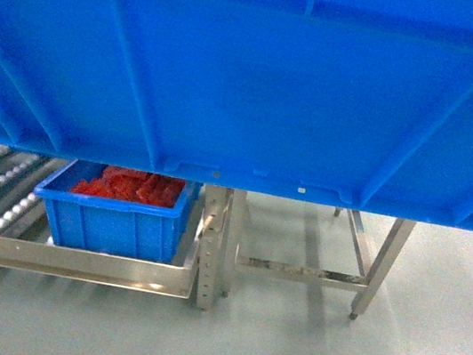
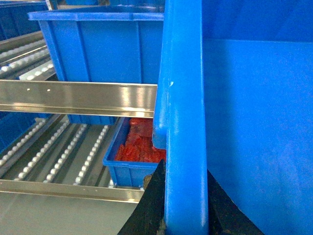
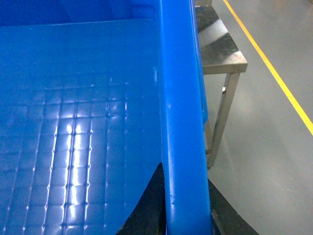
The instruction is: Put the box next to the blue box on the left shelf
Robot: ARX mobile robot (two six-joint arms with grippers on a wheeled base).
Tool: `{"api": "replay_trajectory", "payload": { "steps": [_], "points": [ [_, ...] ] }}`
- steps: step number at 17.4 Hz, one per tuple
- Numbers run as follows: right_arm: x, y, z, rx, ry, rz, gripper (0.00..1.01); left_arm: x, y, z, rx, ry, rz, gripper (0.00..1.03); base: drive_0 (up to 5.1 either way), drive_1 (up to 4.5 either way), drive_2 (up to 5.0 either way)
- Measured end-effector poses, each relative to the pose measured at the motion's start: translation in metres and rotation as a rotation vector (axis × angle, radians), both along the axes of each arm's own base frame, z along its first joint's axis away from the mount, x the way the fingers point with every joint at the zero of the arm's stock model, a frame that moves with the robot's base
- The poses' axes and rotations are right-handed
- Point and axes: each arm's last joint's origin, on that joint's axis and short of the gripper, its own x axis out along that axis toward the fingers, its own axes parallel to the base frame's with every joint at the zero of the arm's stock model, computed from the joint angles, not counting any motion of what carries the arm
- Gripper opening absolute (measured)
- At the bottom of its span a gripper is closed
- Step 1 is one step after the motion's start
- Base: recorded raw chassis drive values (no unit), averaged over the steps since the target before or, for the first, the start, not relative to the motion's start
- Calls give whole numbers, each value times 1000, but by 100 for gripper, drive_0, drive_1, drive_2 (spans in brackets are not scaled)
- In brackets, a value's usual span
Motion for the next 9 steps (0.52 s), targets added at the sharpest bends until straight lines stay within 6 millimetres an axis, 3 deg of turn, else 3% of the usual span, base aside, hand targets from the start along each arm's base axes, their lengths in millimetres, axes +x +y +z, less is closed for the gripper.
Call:
{"api": "replay_trajectory", "payload": {
  "steps": [9],
  "points": [
    [0,0,0,0,1,0,9,0,0,0,0,1,0,9,-510,235,235]
  ]
}}
